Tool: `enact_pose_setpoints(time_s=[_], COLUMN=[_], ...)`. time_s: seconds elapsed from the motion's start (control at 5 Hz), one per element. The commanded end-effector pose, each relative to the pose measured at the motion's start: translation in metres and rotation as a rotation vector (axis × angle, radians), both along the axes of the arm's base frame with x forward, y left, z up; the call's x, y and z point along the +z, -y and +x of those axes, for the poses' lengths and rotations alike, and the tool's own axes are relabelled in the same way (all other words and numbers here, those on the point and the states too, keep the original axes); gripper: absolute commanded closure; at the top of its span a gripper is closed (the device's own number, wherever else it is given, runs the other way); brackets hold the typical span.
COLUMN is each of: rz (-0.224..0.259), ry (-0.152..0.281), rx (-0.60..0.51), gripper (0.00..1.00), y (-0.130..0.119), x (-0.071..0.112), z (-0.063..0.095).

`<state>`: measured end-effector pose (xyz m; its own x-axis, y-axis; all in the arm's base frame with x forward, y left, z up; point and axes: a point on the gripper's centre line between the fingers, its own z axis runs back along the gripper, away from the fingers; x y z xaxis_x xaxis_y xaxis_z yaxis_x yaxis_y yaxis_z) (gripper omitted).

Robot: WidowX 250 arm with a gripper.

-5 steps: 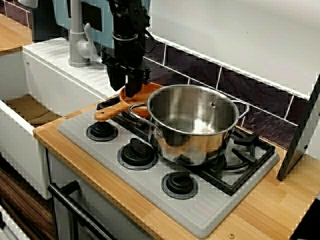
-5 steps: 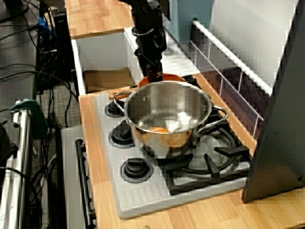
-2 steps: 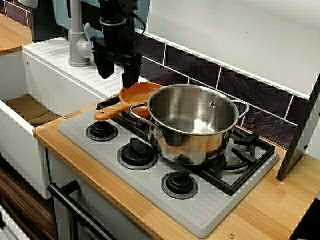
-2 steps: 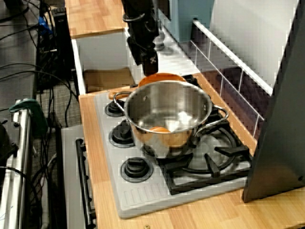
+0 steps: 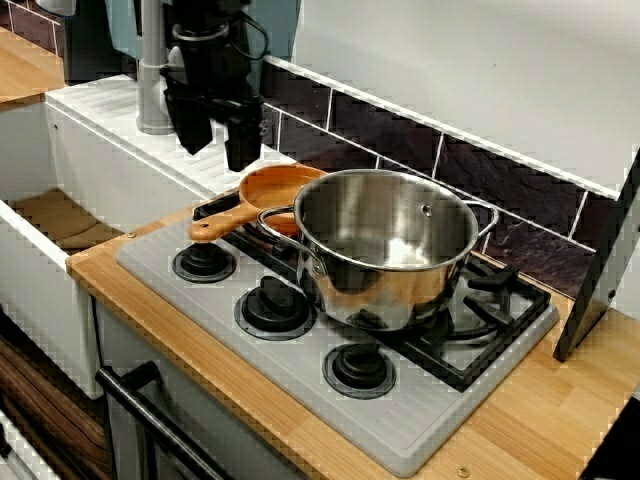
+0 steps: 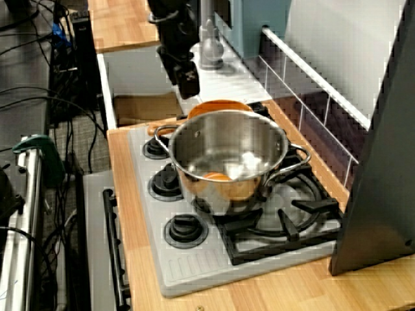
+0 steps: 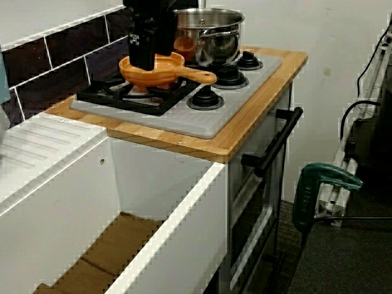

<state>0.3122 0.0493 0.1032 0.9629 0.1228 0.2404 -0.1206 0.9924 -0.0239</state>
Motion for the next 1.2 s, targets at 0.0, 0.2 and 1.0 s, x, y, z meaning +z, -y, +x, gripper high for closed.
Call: enact_pose_setpoints(time_s=[0.0,0.2,1.0], rz=[-0.003,-0.080,0.005], ry=[0.078,0.029,0.055], rx=[-0.093,-0.113,-0.168], gripper=[0.00,0.00,0.00], y=[0.006,0.009,0.030], x=[0.021,0.022,-0.008], z=[-0.025,-0.033,-0.035])
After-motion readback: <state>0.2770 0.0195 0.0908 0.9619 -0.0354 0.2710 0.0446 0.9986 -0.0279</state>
